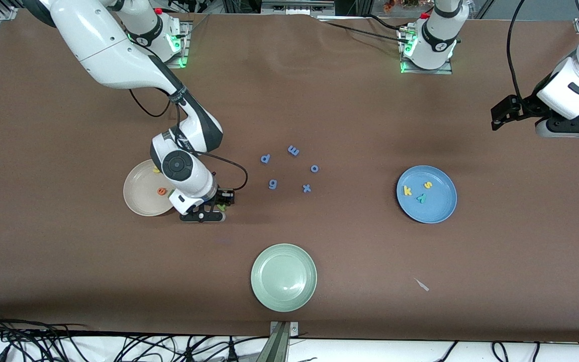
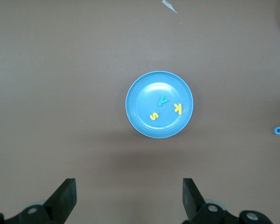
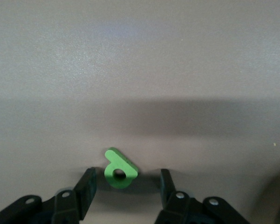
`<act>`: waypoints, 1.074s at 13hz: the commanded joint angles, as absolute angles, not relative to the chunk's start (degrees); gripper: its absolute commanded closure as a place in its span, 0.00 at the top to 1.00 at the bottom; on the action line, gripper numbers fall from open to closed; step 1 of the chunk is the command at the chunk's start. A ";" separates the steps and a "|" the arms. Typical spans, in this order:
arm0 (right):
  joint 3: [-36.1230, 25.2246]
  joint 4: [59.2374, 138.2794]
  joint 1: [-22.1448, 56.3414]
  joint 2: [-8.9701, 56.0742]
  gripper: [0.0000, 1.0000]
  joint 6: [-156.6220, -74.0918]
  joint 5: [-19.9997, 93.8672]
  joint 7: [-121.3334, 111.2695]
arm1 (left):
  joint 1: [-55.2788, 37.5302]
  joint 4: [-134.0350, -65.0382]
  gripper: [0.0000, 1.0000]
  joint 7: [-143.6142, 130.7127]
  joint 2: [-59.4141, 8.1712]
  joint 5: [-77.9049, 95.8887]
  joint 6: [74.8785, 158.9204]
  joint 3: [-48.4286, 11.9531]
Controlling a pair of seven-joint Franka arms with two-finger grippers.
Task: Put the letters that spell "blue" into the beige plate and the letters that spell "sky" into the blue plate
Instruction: 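Grasp the green d with the right gripper beside the cream plate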
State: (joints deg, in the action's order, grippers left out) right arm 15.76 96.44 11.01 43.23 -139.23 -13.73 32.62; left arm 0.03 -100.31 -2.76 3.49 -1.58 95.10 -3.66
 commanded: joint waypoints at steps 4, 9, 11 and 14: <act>14.94 95.18 11.60 43.86 0.00 -139.22 -16.44 32.61 | 0.53 -100.28 1.00 -2.81 3.95 -0.97 94.14 -4.04; 14.50 98.51 7.93 32.99 0.00 -127.29 -15.56 22.80 | 0.53 -100.28 1.00 -2.90 3.87 -0.97 94.04 -4.04; 14.24 104.99 4.94 26.05 0.03 -125.60 -15.56 14.02 | 0.53 -100.28 1.00 -2.81 3.87 -0.97 94.04 -4.04; 9.86 114.23 3.08 18.13 0.08 -125.94 -15.56 2.84 | 0.53 -100.28 1.00 -2.81 3.87 -0.97 94.04 -4.04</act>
State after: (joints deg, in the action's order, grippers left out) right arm 11.94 105.27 3.96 24.95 -124.69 -15.75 8.42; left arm 0.03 -100.33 -2.81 3.46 -1.58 94.56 -3.66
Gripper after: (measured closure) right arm 0.696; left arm 0.000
